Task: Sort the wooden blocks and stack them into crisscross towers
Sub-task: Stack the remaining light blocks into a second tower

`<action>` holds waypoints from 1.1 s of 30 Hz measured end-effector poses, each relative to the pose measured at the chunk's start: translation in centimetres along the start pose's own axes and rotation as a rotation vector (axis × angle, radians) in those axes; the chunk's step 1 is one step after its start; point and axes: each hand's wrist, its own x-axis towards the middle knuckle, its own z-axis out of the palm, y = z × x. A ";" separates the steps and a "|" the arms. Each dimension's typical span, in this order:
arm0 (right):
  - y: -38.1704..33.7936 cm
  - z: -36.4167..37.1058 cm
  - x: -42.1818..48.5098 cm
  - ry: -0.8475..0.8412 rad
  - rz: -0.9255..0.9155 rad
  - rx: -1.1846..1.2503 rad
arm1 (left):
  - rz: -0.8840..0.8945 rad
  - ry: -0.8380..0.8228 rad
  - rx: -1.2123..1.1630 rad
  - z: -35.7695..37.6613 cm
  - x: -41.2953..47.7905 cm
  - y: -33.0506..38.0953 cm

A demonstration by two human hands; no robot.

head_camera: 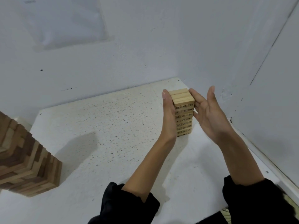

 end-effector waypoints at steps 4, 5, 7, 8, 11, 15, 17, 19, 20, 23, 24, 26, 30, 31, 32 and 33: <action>0.0 0.2 -0.1 0.003 0.014 -0.009 | 0.015 -0.014 0.029 0.3 -0.1 -0.1; 0.0 0.2 -0.1 0.002 0.012 -0.008 | 0.020 -0.019 0.033 0.3 -0.2 -0.1; 0.0 0.3 -0.1 0.000 0.010 -0.005 | 0.031 -0.020 0.060 0.2 -0.1 -0.3; 0.0 0.3 -0.2 0.000 0.010 -0.005 | 0.031 -0.019 0.079 0.1 -0.1 -0.3; 0.0 0.2 -0.1 0.000 0.014 -0.003 | -0.003 -0.020 0.060 -0.2 0.1 -0.5; 0.1 0.1 -0.1 -0.017 0.011 -0.012 | -0.022 -0.025 0.032 -0.4 0.2 -0.7; 0.2 0.0 0.0 -0.011 -0.014 -0.021 | -0.007 -0.005 0.011 -0.3 0.1 -0.5; 0.5 -0.5 0.2 0.047 -0.051 -0.076 | 0.038 0.074 0.033 -0.6 0.2 -0.7; 0.8 -1.0 0.3 0.087 -0.071 -0.111 | 0.056 0.127 0.059 -1.1 0.2 -0.9; 2.1 -3.6 0.4 0.135 -0.119 -0.158 | 0.097 0.239 0.180 -3.8 0.4 -2.3; 2.8 -4.5 0.4 0.117 -0.117 -0.188 | 0.085 0.242 0.241 -5.0 0.4 -2.8; 4.2 -6.0 0.3 0.056 -0.089 -0.287 | 0.003 0.181 0.380 -6.8 0.4 -3.5; 6.3 -7.7 1.3 -0.133 0.034 -0.670 | -0.114 0.018 0.588 -8.5 0.7 -5.0; 6.7 -7.9 1.7 -0.159 0.040 -0.770 | -0.118 0.000 0.643 -8.7 0.9 -5.5; 7.1 -8.2 2.2 -0.167 0.025 -0.853 | -0.114 -0.020 0.708 -8.8 1.2 -5.8; 7.4 -8.2 2.5 -0.169 0.006 -0.901 | -0.097 -0.050 0.797 -8.9 1.4 -6.0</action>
